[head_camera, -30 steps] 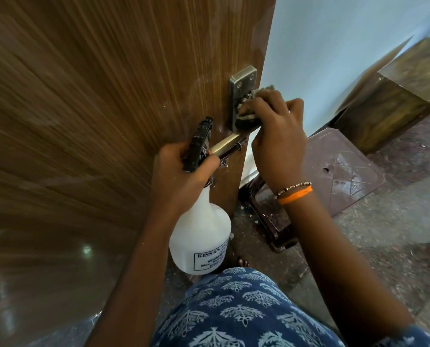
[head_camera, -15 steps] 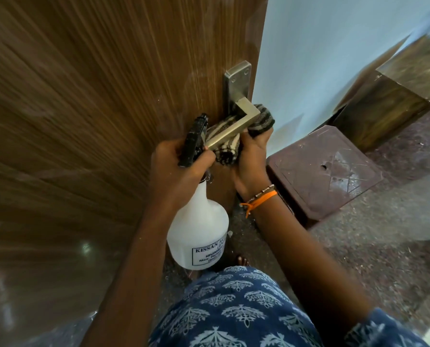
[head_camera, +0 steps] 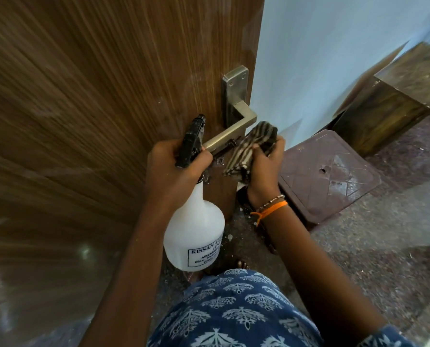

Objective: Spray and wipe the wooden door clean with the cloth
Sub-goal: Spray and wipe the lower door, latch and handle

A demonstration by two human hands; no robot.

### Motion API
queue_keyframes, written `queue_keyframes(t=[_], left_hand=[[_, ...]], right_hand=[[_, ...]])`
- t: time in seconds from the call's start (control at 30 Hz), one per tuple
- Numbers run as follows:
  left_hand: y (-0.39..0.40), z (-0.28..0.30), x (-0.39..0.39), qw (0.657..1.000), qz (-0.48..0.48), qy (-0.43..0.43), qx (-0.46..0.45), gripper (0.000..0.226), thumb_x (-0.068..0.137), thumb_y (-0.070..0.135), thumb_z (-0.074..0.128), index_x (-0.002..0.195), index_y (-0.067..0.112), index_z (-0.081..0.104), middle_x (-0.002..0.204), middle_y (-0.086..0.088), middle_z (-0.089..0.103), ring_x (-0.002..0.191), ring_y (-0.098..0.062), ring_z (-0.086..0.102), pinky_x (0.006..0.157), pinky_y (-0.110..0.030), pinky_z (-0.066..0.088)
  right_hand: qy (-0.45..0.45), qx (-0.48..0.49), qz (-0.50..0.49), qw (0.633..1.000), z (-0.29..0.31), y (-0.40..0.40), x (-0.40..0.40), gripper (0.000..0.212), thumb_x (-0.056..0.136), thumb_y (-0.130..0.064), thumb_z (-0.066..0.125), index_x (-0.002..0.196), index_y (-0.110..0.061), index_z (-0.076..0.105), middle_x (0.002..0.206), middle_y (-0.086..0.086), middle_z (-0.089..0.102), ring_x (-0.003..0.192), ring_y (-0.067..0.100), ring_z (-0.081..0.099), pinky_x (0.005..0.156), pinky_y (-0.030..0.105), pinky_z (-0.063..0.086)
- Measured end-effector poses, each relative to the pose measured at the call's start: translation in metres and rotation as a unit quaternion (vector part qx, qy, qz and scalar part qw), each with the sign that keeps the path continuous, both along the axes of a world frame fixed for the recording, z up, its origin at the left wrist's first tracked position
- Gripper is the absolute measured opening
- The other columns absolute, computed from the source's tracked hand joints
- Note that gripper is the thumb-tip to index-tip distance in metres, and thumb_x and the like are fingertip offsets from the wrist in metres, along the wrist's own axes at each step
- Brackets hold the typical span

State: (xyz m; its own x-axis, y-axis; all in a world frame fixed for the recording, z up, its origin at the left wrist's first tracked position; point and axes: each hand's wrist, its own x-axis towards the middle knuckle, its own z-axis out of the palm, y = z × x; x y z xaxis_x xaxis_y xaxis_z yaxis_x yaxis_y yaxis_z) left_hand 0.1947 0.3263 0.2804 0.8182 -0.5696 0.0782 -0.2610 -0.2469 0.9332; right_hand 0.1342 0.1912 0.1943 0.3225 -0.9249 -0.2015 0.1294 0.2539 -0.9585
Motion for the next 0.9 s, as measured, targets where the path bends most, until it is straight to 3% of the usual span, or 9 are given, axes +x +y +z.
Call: queue_keyframes(t=[0.1,0.23,0.3,0.37,0.43,0.53,0.7,0.8,0.9], left_hand=[[-0.003,0.004,-0.002,1.000,-0.010,-0.008,0.013,0.039,0.067,0.038,0.062,0.075,0.000,0.068,0.069,-0.018,0.067,0.074,-0.029,0.067,0.077,-0.055,0.054],[-0.008,0.009,-0.004,0.999,-0.013,-0.018,0.029,0.030,0.069,0.028,0.061,0.071,-0.001,0.067,0.069,-0.017,0.066,0.074,-0.026,0.064,0.075,-0.047,0.052],[-0.010,0.011,-0.006,0.999,-0.018,-0.015,0.029,0.030,0.069,0.029,0.061,0.070,0.000,0.067,0.068,-0.015,0.066,0.072,-0.023,0.064,0.071,-0.041,0.052],[-0.011,0.012,-0.007,0.999,-0.020,-0.015,0.030,0.032,0.069,0.030,0.061,0.071,-0.001,0.066,0.067,-0.015,0.065,0.071,-0.023,0.063,0.067,-0.036,0.050],[-0.012,0.012,-0.008,0.999,-0.018,-0.012,0.029,0.032,0.069,0.030,0.060,0.073,-0.001,0.067,0.067,-0.015,0.065,0.071,-0.023,0.063,0.067,-0.033,0.049],[-0.013,0.012,-0.009,0.999,-0.024,-0.008,0.031,0.033,0.069,0.031,0.059,0.074,-0.001,0.067,0.068,-0.015,0.065,0.073,-0.024,0.063,0.072,-0.035,0.051],[-0.012,0.014,-0.009,0.999,-0.023,-0.013,0.033,0.036,0.070,0.031,0.059,0.076,-0.003,0.067,0.070,-0.017,0.066,0.075,-0.026,0.064,0.075,-0.037,0.052],[-0.014,0.014,-0.008,0.999,-0.023,-0.018,0.037,0.032,0.073,0.029,0.062,0.076,-0.003,0.067,0.069,-0.017,0.065,0.074,-0.026,0.064,0.072,-0.034,0.051],[-0.016,0.012,-0.009,0.998,-0.021,-0.023,0.051,0.022,0.083,0.017,0.069,0.074,-0.003,0.065,0.061,-0.009,0.060,0.070,-0.025,0.061,0.068,-0.030,0.044]], right_hand=[[0.033,-0.245,-0.026,0.969,0.022,-0.018,-0.005,0.027,0.085,0.007,0.050,0.109,-0.001,0.059,0.104,0.009,0.059,0.098,0.013,0.057,0.087,0.030,0.049],[0.057,-0.526,0.019,0.849,0.045,-0.031,0.003,0.038,0.073,0.011,0.047,0.098,-0.004,0.072,0.113,0.010,0.056,0.103,0.030,0.053,0.084,0.029,0.045],[0.096,-0.611,0.029,0.785,0.051,-0.035,0.010,0.039,0.073,0.009,0.047,0.094,-0.009,0.075,0.113,0.011,0.059,0.099,0.031,0.052,0.074,0.029,0.043],[0.134,-0.637,0.024,0.759,0.050,-0.040,0.013,0.033,0.076,0.003,0.047,0.089,-0.011,0.075,0.112,0.012,0.062,0.097,0.031,0.054,0.068,0.027,0.041],[0.152,-0.604,0.031,0.782,0.042,-0.048,0.011,0.029,0.077,-0.002,0.047,0.087,-0.011,0.073,0.112,0.007,0.061,0.099,0.025,0.057,0.069,0.024,0.043],[0.139,-0.483,0.081,0.861,0.032,-0.072,0.009,0.036,0.077,0.008,0.050,0.091,-0.017,0.071,0.102,-0.002,0.057,0.089,-0.003,0.053,0.076,0.012,0.043],[0.166,-0.431,0.046,0.886,0.035,-0.084,-0.001,0.033,0.078,0.012,0.055,0.092,-0.013,0.070,0.100,0.006,0.056,0.086,-0.006,0.048,0.077,0.004,0.039],[0.066,-0.476,0.010,0.877,0.055,-0.068,-0.001,0.042,0.076,0.016,0.051,0.096,-0.018,0.066,0.104,0.014,0.054,0.101,0.002,0.052,0.086,0.016,0.045],[0.059,-0.574,0.047,0.815,0.074,-0.045,0.009,0.038,0.075,0.010,0.045,0.096,-0.009,0.071,0.113,0.018,0.056,0.107,0.028,0.054,0.077,0.033,0.050]])
